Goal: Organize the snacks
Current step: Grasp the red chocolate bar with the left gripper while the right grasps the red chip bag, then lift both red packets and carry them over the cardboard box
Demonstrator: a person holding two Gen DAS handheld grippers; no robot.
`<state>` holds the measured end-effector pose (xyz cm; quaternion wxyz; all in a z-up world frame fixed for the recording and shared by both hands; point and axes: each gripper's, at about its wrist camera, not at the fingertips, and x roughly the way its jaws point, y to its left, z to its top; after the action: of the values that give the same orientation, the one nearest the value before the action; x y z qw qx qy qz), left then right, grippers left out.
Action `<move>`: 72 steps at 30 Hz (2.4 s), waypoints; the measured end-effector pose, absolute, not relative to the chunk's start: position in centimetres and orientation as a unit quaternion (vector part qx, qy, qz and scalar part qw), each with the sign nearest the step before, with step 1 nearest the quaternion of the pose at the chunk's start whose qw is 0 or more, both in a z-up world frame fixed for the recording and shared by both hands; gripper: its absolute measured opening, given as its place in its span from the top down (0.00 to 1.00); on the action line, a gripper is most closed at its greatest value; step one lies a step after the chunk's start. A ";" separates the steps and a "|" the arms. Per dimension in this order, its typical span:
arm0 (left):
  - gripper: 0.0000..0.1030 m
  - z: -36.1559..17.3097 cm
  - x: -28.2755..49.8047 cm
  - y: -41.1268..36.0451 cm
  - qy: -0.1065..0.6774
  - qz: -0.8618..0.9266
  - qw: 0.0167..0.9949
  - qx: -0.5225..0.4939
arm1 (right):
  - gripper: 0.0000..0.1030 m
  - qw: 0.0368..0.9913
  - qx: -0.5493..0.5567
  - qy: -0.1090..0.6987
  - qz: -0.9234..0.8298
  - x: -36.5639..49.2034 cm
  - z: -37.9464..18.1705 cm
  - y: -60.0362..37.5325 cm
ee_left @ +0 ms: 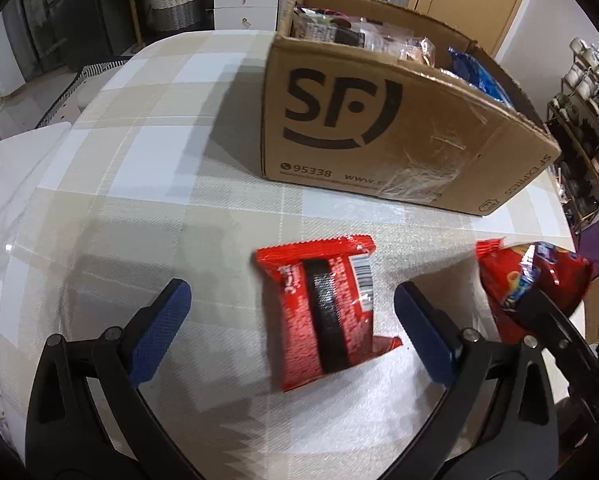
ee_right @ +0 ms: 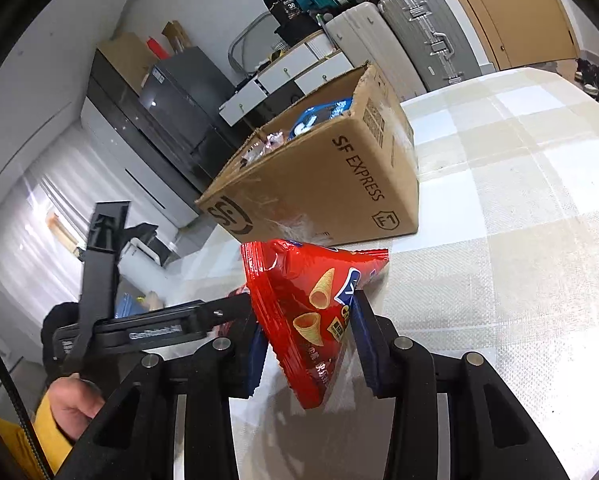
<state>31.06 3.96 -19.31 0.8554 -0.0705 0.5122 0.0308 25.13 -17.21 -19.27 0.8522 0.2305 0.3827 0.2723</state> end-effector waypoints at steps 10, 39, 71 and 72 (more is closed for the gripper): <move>0.38 -20.0 31.4 3.1 0.513 0.042 0.854 -0.068 | 0.62 0.850 0.247 0.375 0.274 24.5 -19.3 -19.0; 0.60 -11.2 23.4 -1.1 0.459 -0.046 0.887 -0.016 | 0.62 0.863 0.256 0.329 0.287 22.0 -17.2 -20.5; 0.60 3.5 4.9 5.2 0.288 -0.139 0.939 -0.124 | 0.62 0.913 0.148 0.249 0.286 7.2 -2.5 -16.7; 0.60 3.8 4.7 5.6 0.286 -0.125 0.942 -0.123 | 0.62 0.915 0.141 0.246 0.286 7.3 -2.0 -16.5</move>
<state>4.68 5.64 3.81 0.9420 -0.1233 0.2858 -0.1254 7.31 -16.48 -2.03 0.9152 0.1408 0.2462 0.2865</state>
